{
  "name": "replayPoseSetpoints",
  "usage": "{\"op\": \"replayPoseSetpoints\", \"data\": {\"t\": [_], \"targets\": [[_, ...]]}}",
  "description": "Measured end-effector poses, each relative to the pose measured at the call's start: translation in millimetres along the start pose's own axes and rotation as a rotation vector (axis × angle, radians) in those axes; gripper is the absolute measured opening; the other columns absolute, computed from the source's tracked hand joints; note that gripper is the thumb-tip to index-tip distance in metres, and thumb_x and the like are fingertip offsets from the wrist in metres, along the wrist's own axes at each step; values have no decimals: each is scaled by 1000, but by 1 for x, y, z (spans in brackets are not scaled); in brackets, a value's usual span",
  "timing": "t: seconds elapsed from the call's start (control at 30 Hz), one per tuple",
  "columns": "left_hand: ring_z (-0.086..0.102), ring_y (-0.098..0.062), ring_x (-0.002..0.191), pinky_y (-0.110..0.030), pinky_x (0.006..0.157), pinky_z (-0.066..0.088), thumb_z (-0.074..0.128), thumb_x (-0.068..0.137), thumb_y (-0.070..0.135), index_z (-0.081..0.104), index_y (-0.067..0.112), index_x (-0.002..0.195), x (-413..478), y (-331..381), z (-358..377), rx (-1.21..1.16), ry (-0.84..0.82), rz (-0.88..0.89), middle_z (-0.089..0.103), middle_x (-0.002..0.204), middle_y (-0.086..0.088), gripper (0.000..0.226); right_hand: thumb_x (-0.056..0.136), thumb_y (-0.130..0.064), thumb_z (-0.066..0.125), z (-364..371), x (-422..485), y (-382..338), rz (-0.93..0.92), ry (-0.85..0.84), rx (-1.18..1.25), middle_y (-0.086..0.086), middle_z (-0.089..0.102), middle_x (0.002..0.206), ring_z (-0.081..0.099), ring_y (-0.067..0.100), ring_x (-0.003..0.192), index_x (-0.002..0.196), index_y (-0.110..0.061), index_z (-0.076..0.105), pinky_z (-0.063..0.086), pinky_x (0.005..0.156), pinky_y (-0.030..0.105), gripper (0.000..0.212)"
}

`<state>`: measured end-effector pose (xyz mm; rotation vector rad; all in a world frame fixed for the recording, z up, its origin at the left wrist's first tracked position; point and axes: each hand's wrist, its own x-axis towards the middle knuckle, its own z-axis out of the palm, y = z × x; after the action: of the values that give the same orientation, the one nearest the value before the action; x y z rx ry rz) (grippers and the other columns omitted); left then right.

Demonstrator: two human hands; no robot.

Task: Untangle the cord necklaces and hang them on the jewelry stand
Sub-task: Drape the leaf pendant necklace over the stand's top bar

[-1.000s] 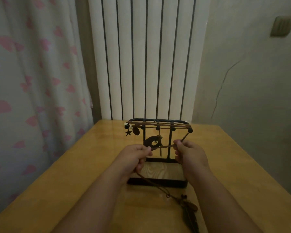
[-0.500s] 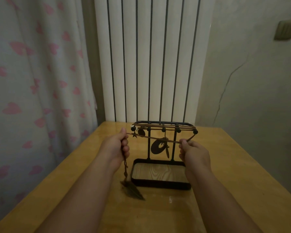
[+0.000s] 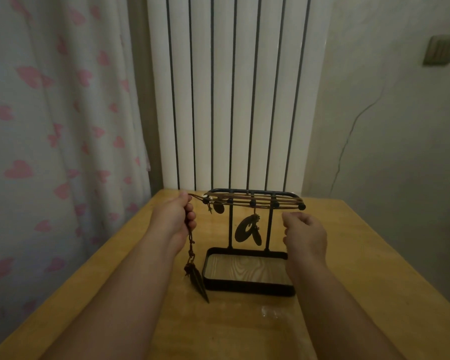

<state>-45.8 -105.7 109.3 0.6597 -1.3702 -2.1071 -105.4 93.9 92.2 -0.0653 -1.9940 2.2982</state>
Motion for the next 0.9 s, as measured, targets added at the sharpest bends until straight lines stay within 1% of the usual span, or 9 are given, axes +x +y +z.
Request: {"op": "replayPoseSetpoints", "data": {"t": [0.07,0.13,0.23,0.3,0.47,0.6,0.67,0.8,0.9], "targets": [[43,-10,54,-25,51,38,48,102,29,60,14,91,1,0,0,5,14,-18,48,64,2,22,91,-26,63,1,-4,-2,-31,-41,11,0,63,100,58,20,99,88,-27,60,52,85,40,5],[41,-9,52,-25,49,37,48,102,29,59,15,90,2,-1,-1,7,30,-32,47,63,3,22,92,-31,61,3,-9,-6,-28,-81,58,0,65,96,61,18,94,85,-27,61,53,79,35,8],[40,-10,52,-25,49,36,48,102,31,59,14,90,3,-3,-1,22,53,-52,46,62,3,23,94,-41,58,7,-10,-12,52,-63,126,2,69,87,63,16,82,83,-21,65,54,76,34,24],[39,-11,52,-25,49,35,49,102,30,59,14,89,2,-4,-2,18,61,-78,45,62,2,23,92,-44,59,10,-9,-16,125,-35,150,1,69,80,60,15,72,81,-18,67,51,69,32,30],[31,-12,48,-26,47,26,48,100,25,56,13,84,-3,-2,-5,62,104,-156,39,59,2,22,90,-36,63,12,-4,-20,182,26,110,1,64,72,53,14,64,77,-12,67,43,58,30,27],[30,-13,49,-25,47,27,50,99,23,57,10,90,-3,-2,-4,102,151,-204,38,60,1,17,90,-34,64,10,-2,-21,172,20,108,0,56,66,47,13,59,79,-13,63,39,55,29,24],[32,-12,49,-25,47,28,52,99,23,58,10,93,0,-3,-1,78,159,-205,39,61,1,16,90,-36,64,10,-1,-19,165,14,99,0,56,68,48,13,61,82,-15,63,39,56,29,22],[32,-11,51,-24,49,29,50,100,26,56,11,96,9,0,7,43,164,-191,40,64,1,17,91,-36,63,13,1,-15,125,38,85,-1,67,86,57,16,78,75,-24,61,50,74,36,20],[32,-11,50,-24,48,30,48,101,30,55,12,91,8,3,9,-45,129,-171,41,63,2,22,91,-33,62,15,4,-16,118,49,75,-2,69,86,58,15,77,74,-24,62,50,75,36,19]]}}
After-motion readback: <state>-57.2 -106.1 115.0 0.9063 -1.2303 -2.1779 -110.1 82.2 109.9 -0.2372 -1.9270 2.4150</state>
